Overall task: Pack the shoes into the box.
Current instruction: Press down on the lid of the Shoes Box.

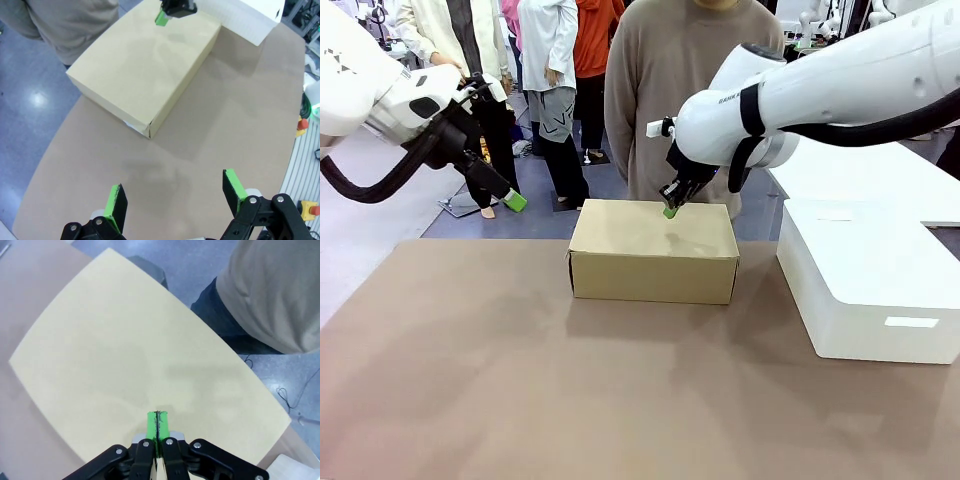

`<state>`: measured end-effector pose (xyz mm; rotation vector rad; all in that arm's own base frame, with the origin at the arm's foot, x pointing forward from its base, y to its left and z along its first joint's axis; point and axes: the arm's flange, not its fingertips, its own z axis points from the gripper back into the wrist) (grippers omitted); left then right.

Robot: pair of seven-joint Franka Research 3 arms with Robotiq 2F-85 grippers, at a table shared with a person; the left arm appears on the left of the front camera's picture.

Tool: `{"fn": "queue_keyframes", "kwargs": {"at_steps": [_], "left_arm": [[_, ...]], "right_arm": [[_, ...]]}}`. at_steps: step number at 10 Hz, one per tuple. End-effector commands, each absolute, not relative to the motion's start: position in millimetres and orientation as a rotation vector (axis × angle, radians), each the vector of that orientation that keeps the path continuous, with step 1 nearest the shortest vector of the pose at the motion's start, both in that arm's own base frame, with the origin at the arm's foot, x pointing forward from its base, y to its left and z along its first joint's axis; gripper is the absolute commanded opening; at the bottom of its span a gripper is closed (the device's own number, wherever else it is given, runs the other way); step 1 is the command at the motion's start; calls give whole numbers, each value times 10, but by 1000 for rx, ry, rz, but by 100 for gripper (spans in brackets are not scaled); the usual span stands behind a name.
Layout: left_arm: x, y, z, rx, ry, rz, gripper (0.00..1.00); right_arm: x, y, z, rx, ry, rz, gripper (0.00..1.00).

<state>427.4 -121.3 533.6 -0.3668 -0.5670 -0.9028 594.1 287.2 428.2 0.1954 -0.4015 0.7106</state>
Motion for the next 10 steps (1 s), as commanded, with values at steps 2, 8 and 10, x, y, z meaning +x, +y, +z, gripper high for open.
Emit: {"fn": "queue_keyframes", "kwargs": {"at_steps": [2,8,10], "left_arm": [[4275,-1195,5336,-356,-568,-899,100],[4275,-1195,5336,-356,-568,-899,100],[4275,-1195,5336,-356,-568,-899,100]], "right_arm": [[6104,3043,4142,128,-395,676,0],[5768,2841,4581,130,-395,710,0],[5679,2815,4625,135,-393,722,0]]}}
